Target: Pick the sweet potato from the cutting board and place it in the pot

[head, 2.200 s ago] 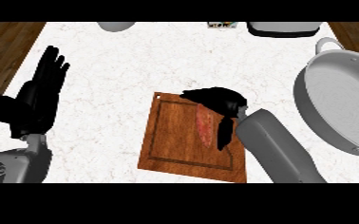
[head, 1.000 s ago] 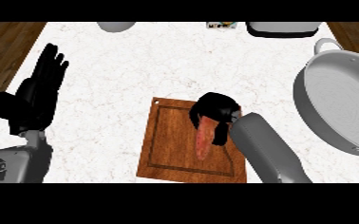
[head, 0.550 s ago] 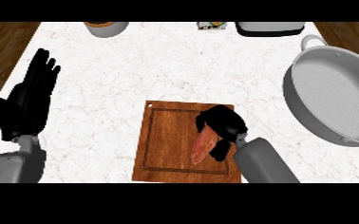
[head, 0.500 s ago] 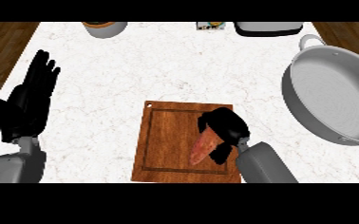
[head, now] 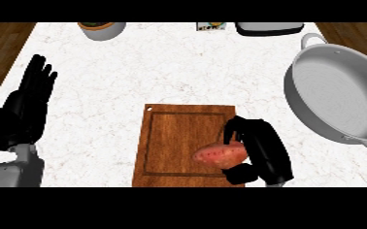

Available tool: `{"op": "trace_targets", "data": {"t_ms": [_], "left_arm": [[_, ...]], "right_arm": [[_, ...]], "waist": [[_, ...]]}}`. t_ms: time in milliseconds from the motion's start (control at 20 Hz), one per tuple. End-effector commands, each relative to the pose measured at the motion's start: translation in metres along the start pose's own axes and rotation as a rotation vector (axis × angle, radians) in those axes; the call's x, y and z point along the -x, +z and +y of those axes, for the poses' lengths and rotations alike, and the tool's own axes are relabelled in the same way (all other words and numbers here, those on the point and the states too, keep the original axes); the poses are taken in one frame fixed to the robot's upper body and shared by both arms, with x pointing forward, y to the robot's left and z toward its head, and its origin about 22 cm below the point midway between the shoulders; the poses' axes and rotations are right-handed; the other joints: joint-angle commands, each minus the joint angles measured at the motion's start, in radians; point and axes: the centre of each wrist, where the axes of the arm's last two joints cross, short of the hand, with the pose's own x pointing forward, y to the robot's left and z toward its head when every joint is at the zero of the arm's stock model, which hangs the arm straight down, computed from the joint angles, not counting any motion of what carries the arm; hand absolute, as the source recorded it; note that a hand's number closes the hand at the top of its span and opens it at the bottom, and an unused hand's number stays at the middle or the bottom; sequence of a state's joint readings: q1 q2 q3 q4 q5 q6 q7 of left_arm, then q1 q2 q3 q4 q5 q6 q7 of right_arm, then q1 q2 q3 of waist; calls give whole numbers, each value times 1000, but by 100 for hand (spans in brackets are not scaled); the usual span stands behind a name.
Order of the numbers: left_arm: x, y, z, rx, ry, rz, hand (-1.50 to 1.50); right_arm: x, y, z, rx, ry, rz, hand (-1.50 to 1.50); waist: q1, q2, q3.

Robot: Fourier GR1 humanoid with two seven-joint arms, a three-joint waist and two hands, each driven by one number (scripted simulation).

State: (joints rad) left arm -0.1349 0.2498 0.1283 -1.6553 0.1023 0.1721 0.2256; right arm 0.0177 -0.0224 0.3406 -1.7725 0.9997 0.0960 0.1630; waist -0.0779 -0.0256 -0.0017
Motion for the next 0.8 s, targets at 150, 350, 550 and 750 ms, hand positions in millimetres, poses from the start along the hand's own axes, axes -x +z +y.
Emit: {"op": "trace_targets", "data": {"t_ms": [150, 350, 550, 750], "left_arm": [[-6, -6, -4, 29, 12, -22, 0], [-5, -3, -3, 65, 27, -20, 0], [-12, -4, -29, 84, 22, -33, 0], [-17, -13, -7, 69, 16, -16, 0]], "right_arm": [[-26, 57, -86, 440, -42, 78, 150], [-21, 89, -122, 562, -20, 118, 150], [0, 97, -150, 586, -37, 187, 150], [33, 94, -159, 587, -107, 210, 150]], "waist": [[32, 16, 0], [59, 22, 1], [68, 25, 2], [69, 24, 3]]}}
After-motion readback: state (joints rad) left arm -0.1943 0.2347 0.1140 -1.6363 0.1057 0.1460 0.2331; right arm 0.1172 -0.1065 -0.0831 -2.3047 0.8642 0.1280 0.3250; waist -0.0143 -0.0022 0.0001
